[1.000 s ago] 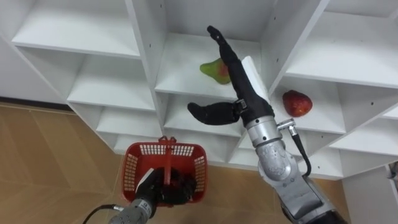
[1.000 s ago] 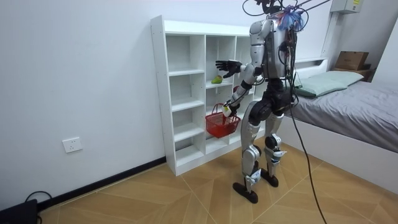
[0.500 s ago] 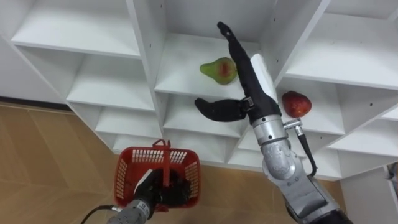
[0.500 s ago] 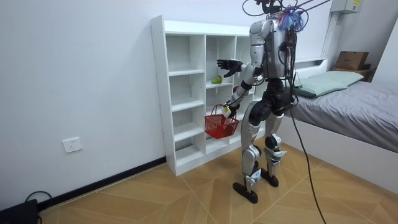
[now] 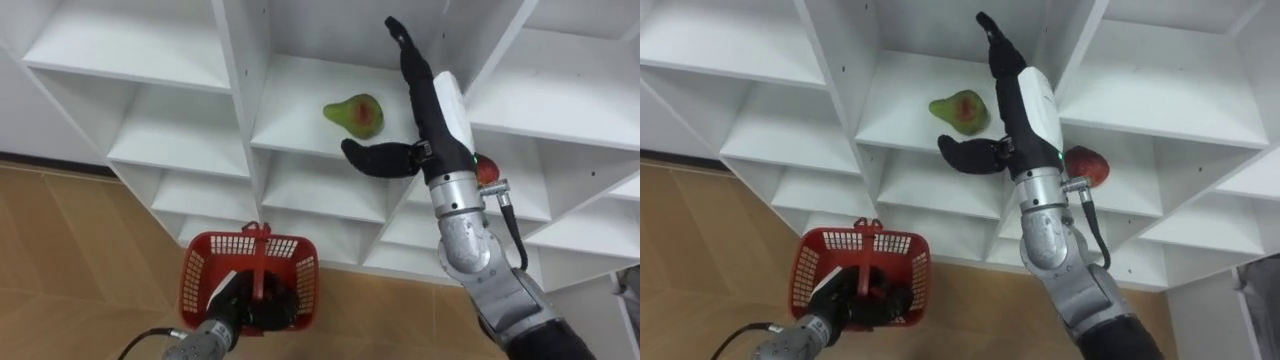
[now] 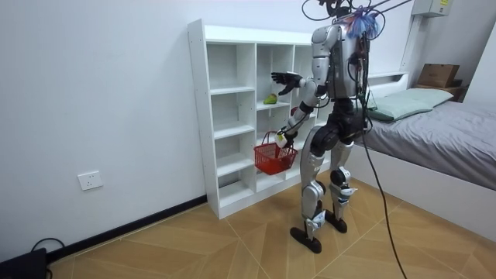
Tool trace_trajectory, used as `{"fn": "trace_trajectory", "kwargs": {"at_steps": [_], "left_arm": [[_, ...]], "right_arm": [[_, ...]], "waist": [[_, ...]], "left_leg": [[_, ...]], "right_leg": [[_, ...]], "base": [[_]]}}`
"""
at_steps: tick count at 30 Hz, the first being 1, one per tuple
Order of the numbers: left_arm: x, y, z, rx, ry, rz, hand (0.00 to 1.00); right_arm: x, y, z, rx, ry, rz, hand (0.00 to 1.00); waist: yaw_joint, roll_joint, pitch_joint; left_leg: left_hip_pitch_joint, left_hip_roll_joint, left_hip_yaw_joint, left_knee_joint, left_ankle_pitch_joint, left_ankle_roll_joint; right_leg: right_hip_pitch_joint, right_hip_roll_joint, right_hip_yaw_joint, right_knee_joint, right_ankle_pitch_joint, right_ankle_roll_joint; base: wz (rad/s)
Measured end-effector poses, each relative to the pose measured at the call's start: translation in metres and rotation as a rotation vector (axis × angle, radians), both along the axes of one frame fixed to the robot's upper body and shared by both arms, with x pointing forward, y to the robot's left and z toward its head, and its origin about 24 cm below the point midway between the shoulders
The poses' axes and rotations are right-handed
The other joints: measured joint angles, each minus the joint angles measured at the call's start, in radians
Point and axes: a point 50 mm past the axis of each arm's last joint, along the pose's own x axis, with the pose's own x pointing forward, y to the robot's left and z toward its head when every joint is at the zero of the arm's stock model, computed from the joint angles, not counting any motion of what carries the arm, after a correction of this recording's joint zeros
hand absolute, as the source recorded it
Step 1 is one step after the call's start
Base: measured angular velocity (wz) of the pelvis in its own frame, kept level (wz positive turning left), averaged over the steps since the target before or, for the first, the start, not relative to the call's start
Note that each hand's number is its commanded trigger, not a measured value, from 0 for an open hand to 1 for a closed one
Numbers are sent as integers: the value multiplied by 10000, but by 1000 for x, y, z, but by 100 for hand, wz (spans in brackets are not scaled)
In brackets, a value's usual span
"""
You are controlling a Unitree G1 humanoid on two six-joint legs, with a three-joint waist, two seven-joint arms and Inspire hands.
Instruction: Collect fruits from the closet
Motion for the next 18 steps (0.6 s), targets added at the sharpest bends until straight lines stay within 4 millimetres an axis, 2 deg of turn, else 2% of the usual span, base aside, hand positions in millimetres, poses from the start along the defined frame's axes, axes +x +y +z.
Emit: {"fn": "trace_trajectory", "kwargs": {"at_steps": [7, 13, 18], "left_arm": [[0, 6, 0, 143, 130, 81, 100], [-1, 4, -1, 109, 163, 63, 100], [0, 4, 0, 91, 126, 120, 100]], "right_arm": [[2, -4, -4, -84, 190, -188, 0], [10, -5, -5, -225, 346, -248, 0], [19, -14, -8, -371, 640, -642, 0]], "waist": [[-10, 7, 1], [16, 18, 8], [291, 34, 19]], "left_leg": [[-252, -7, -255, -15, 3, -11], [-254, -10, -274, -60, 2, -12], [-266, -14, -274, -32, 4, -13]], "right_leg": [[-73, 0, -304, -110, 13, -11], [-88, -7, -331, -104, 13, -11], [-86, -13, -333, -90, 13, -11]], "base": [[12], [1], [0]]}}
